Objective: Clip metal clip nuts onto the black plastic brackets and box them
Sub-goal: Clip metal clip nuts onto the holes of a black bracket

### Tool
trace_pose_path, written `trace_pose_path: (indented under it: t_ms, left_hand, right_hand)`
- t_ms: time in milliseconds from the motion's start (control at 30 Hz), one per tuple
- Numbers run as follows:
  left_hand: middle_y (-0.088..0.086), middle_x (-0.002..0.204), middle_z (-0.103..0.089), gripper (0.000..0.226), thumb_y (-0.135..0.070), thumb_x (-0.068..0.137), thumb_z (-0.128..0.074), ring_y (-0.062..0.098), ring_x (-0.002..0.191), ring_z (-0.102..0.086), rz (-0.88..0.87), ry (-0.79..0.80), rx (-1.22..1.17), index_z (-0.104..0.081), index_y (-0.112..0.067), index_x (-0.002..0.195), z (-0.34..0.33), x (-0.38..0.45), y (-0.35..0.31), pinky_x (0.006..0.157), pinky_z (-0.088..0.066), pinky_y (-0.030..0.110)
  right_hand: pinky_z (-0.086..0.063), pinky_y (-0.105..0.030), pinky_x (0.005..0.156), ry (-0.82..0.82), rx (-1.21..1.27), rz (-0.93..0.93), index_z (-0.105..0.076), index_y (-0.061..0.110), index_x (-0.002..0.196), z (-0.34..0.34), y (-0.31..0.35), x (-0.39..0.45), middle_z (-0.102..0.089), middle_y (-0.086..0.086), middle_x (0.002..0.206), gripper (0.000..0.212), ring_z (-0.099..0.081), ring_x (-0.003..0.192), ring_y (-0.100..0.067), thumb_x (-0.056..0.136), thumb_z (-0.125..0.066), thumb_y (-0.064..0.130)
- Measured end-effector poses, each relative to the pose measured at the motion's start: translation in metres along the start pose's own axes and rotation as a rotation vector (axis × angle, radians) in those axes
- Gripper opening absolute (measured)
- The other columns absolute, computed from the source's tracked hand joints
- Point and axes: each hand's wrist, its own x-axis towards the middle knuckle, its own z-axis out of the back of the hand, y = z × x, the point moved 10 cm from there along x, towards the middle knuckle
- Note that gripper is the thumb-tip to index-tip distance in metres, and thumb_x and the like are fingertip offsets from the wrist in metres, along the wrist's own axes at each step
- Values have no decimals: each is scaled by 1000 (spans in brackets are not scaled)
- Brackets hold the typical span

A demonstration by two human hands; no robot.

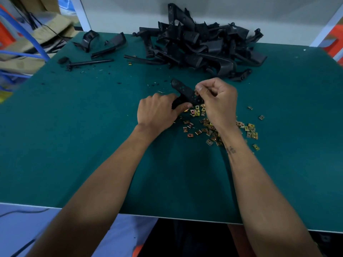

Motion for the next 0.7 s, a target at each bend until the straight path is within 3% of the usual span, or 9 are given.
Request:
trace_pose_path:
  t_ms: [167,333,467,600,700]
  left_hand:
    - [11,75,-68,72,-87,88,-26,37,67,-66,-16,2,5,-71,-32,101,0,-1,-2,54,-32,32]
    - [12,77,-68,76,-86,87,-19,37,68,-66,-16,27,-4,-71,-32,103,0,-2,-2,54,-34,33]
    - [13,82,-70,78,-85,87,-15,38,71,-66,-15,44,-6,-69,-31,103,-5,-1,1,56,-37,35]
    - [11,80,-70,79,-85,88,-13,37,70,-66,-11,59,6,-69,-31,104,-5,-1,0,54,-38,35]
    - [10,79,-70,77,-85,89,-16,37,70,-65,12,61,-9,-69,-30,99,-6,1,3,54,-37,34]
  right_hand:
    - [-54,-24,67,14,-224,202,-76,8,98,-7,24,-8,-72,7,81,12,-68,77,-8,98,-64,10]
    - [-55,-40,76,46,-416,320,-71,4,116,-16,35,-10,-75,-11,95,21,-71,89,-25,100,-58,8]
    - [-44,-20,72,93,-490,366,-65,0,131,-25,39,-15,-73,-19,95,34,-72,87,-28,98,-58,-1]
    - [-54,-43,76,83,-465,310,-60,2,139,-23,40,-16,-74,-14,91,39,-69,83,-30,104,-46,12]
    - [-56,-47,75,115,-466,222,-50,7,149,-22,34,-16,-75,-9,88,50,-71,86,-29,106,-35,26]
